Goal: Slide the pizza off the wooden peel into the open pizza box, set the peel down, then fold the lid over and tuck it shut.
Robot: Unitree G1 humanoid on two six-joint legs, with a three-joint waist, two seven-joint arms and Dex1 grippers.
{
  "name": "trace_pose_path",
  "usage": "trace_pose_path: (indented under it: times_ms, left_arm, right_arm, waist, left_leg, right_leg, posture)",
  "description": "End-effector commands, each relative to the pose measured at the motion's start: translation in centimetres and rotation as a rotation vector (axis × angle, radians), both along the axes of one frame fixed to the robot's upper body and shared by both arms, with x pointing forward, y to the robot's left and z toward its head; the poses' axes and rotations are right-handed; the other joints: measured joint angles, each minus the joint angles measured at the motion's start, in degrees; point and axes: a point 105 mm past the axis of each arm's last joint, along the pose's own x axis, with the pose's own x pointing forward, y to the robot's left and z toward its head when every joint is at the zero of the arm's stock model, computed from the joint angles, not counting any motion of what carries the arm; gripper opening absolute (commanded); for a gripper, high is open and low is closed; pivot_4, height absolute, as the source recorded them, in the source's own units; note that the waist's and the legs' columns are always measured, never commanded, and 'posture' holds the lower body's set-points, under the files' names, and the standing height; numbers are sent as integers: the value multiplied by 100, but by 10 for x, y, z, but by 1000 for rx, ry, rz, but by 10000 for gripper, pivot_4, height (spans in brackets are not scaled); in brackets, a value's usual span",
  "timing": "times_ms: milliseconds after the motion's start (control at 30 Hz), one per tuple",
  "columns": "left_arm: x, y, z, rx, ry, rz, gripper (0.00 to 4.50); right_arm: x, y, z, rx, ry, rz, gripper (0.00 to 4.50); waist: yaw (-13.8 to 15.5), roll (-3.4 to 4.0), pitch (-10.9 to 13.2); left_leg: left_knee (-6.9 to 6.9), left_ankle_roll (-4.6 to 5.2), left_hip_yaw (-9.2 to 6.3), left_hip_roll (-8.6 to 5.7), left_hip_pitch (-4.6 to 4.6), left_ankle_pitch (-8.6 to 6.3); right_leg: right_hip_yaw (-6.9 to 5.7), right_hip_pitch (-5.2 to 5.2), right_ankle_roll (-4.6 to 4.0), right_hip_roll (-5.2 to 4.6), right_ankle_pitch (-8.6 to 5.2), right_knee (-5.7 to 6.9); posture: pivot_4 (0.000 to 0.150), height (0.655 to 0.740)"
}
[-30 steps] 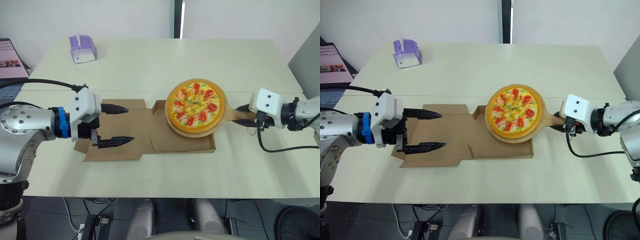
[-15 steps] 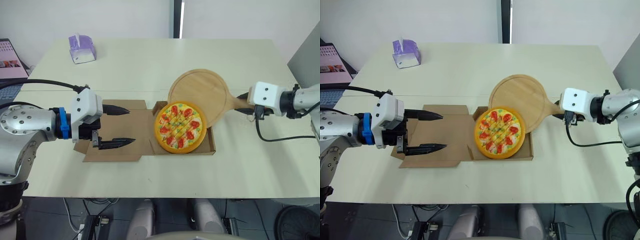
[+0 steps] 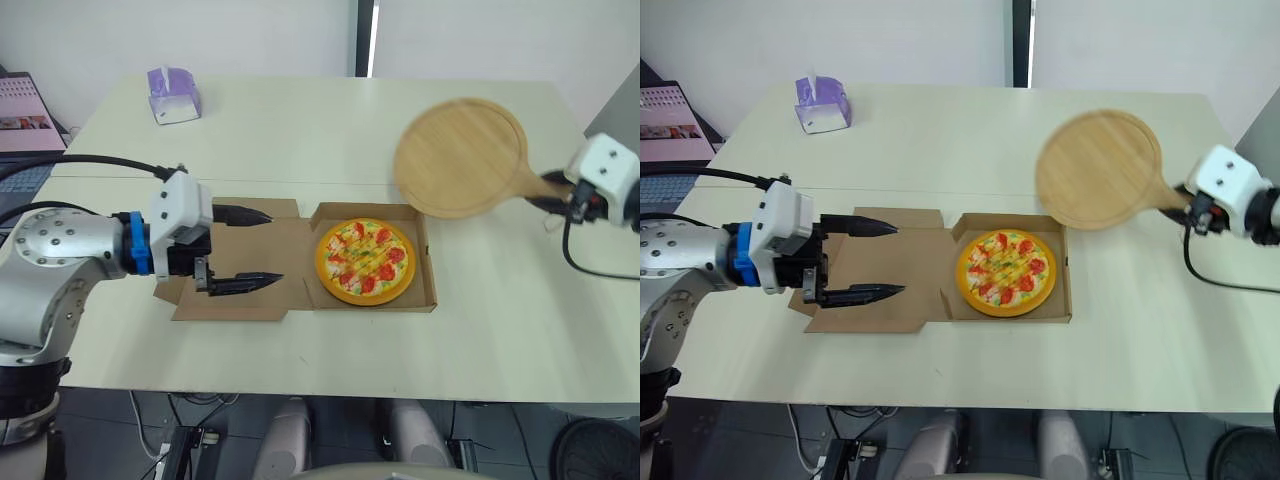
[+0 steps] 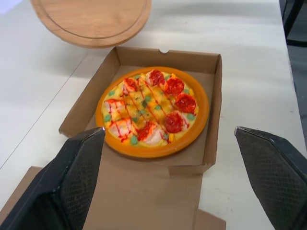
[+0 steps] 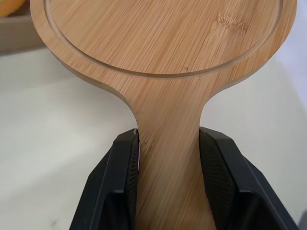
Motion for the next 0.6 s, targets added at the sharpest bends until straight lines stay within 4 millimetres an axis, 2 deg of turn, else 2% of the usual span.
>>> trace_pose_path:
  times_ms: [33, 233, 467, 600]
  left_arm:
    - [-5, -15, 10, -30, -42, -96, 45000]
    - [-12, -47, 9, -62, -22, -253, 45000]
    - [-7, -65, 10, -78, -35, -303, 45000]
    - [-9, -68, 10, -85, -31, -326, 45000]
  right_arm:
    - [-18, -6, 15, 164, -84, -116, 15310]
    - [-48, -4, -40, 358, 14, -309, 15310]
    - [-62, -12, -74, 439, 79, -510, 15310]
    - [-64, -13, -86, 469, 123, -565, 15310]
  waist:
    - [-10, 0, 0]
    - [-90, 7, -5]
    - [-70, 8, -5]
    - [-76, 8, -5]
  left_leg:
    - [1, 0, -1, 2, 0, 0]
    - [5, 1, 4, 5, 24, 1]
    - [6, 2, 32, 0, 42, 2]
    - [3, 2, 53, -1, 50, 1]
  right_leg:
    - [-1, 0, -1, 1, 0, 2]
    - [5, 19, -1, 6, 1, 8]
    - [43, 24, 9, 10, 5, 8]
    - [64, 24, 16, 10, 9, 6]
  posture:
    - [1500, 7400]
    - [1500, 7400]
    - [1500, 7400]
    - [1500, 7400]
